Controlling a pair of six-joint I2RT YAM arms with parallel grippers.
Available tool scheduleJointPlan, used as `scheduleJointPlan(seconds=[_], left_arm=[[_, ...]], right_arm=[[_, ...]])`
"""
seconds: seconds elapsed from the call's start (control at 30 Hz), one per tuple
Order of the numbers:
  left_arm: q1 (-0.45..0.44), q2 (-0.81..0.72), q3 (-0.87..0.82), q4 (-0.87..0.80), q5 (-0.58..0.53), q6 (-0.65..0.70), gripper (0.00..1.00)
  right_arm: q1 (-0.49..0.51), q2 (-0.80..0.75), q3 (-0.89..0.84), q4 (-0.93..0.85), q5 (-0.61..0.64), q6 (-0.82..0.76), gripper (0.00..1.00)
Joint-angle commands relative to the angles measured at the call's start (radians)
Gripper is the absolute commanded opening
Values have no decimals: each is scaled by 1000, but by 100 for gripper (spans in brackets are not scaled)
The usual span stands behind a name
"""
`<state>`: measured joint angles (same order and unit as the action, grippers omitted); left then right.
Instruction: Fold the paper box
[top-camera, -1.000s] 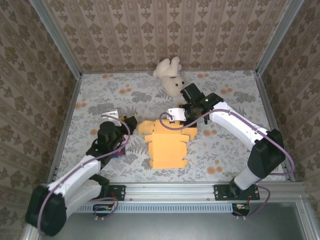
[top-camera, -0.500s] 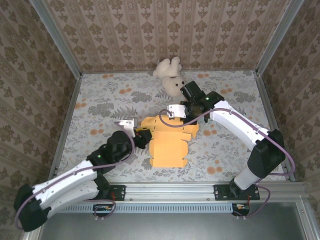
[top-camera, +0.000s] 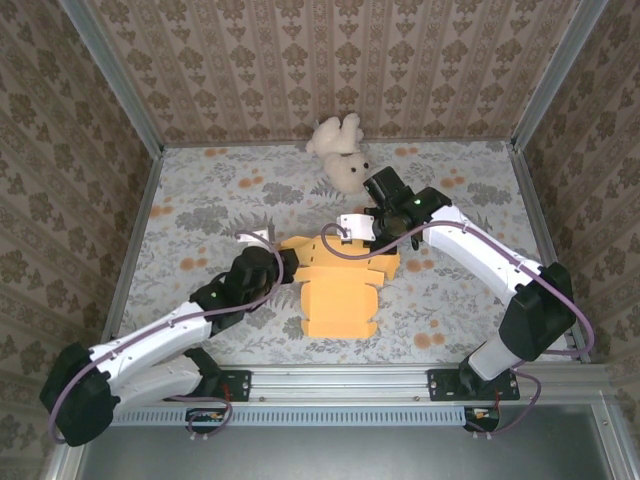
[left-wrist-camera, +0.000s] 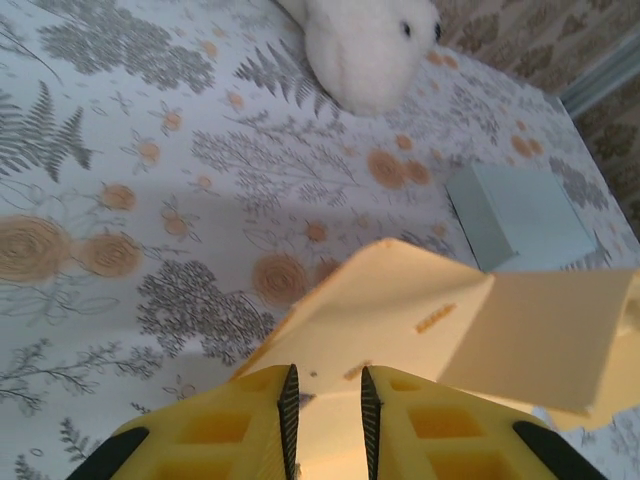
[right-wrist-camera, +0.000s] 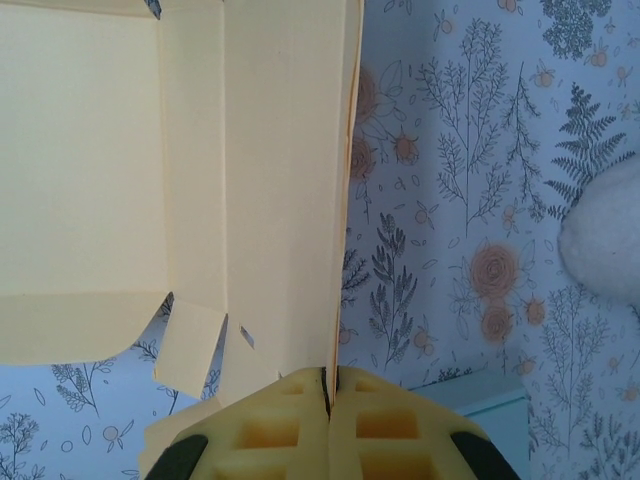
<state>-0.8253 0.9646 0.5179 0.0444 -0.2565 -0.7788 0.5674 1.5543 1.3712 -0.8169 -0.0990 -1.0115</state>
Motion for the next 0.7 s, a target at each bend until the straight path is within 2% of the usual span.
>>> scheduleJointPlan(seconds=[0.0, 0.2, 0.43, 0.67], left_arm=[[28, -20, 12, -19, -25, -13, 26], [13, 7, 51, 9, -4, 18, 26], [-113, 126, 127, 66, -17, 84, 25], [-132, 219, 185, 88, -27, 78, 25]], right_arm=[[-2, -27, -14, -10, -41, -10, 0], [6, -19, -15, 1, -35, 12, 0], [8, 16, 28, -28, -22, 57, 0], [22, 18, 19, -23, -55, 49, 0]])
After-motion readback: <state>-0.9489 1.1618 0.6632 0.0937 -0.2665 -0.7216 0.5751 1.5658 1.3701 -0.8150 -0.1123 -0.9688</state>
